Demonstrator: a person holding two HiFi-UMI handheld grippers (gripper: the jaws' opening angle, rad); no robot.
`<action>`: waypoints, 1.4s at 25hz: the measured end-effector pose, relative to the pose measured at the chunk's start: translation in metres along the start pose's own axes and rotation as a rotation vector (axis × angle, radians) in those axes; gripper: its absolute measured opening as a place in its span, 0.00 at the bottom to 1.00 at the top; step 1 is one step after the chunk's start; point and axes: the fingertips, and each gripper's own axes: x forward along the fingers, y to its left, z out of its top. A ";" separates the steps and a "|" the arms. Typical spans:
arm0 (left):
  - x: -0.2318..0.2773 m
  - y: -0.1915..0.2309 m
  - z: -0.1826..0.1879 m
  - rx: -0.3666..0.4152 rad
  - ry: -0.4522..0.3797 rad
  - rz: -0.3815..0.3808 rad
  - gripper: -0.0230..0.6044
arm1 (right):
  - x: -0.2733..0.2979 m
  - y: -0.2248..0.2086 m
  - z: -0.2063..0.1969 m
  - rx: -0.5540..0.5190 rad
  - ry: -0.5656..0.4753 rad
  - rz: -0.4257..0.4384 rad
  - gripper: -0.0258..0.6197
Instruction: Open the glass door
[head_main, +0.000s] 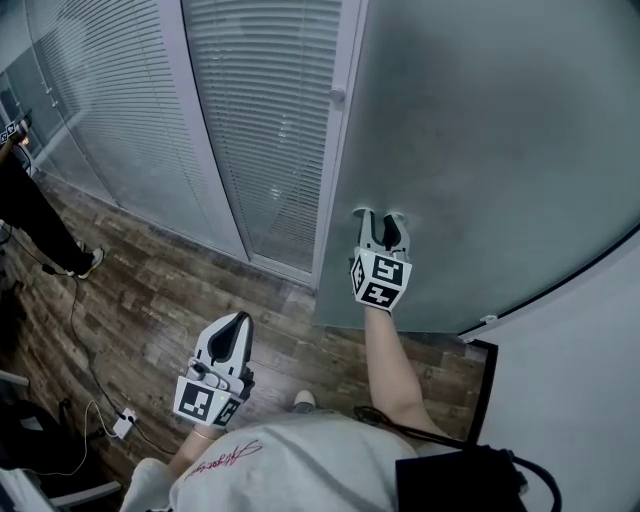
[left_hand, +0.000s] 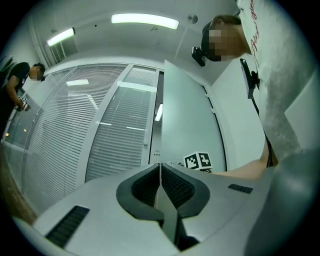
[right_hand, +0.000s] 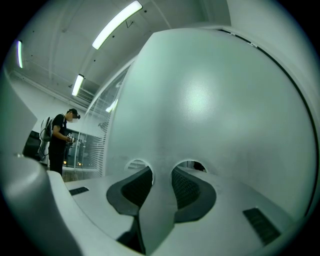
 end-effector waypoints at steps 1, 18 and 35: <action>-0.002 -0.002 0.002 -0.002 -0.007 -0.004 0.08 | -0.005 0.001 0.001 0.000 -0.002 0.001 0.24; -0.063 -0.038 0.016 -0.007 0.008 -0.085 0.08 | -0.090 0.013 0.006 0.004 0.007 0.001 0.24; -0.132 -0.077 0.023 -0.027 0.019 -0.158 0.07 | -0.166 0.013 0.012 -0.010 0.023 -0.001 0.24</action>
